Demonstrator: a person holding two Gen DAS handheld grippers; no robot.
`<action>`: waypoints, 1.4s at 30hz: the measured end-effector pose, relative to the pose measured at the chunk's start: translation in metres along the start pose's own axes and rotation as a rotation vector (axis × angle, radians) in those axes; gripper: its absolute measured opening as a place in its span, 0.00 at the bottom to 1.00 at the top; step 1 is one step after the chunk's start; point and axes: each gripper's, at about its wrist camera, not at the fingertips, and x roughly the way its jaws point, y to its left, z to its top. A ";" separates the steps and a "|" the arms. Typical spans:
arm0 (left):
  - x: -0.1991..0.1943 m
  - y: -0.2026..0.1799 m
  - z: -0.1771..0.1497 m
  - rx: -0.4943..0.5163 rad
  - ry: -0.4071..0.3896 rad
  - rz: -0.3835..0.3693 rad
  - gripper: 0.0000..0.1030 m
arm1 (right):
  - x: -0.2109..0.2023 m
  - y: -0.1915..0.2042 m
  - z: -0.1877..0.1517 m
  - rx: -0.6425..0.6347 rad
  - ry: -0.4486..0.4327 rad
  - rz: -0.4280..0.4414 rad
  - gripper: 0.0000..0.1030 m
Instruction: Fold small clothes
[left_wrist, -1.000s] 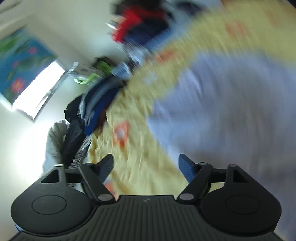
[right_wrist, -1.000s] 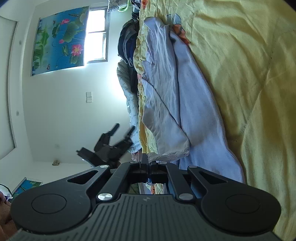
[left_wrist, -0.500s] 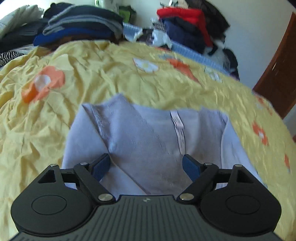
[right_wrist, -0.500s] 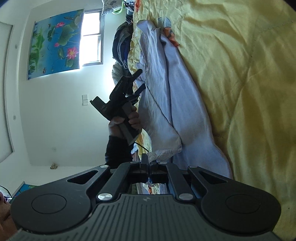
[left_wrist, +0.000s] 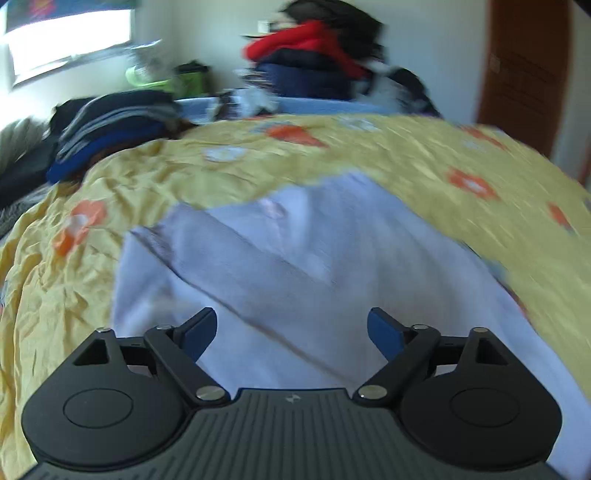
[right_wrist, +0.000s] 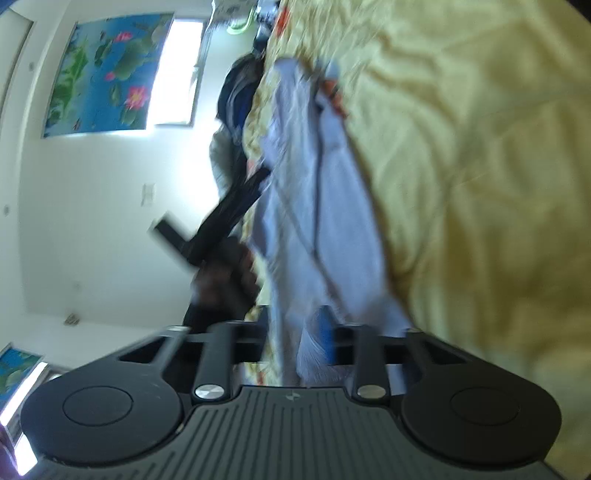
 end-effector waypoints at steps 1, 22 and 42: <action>-0.007 -0.010 -0.007 0.023 0.012 -0.025 0.87 | -0.002 0.000 -0.001 -0.002 0.003 -0.010 0.40; -0.014 -0.042 -0.060 0.054 -0.030 -0.052 1.00 | 0.023 0.055 -0.042 -0.332 0.123 -0.186 0.06; -0.109 -0.147 -0.101 0.253 -0.158 -0.301 1.00 | 0.041 0.085 0.099 -0.282 -0.122 -0.169 0.49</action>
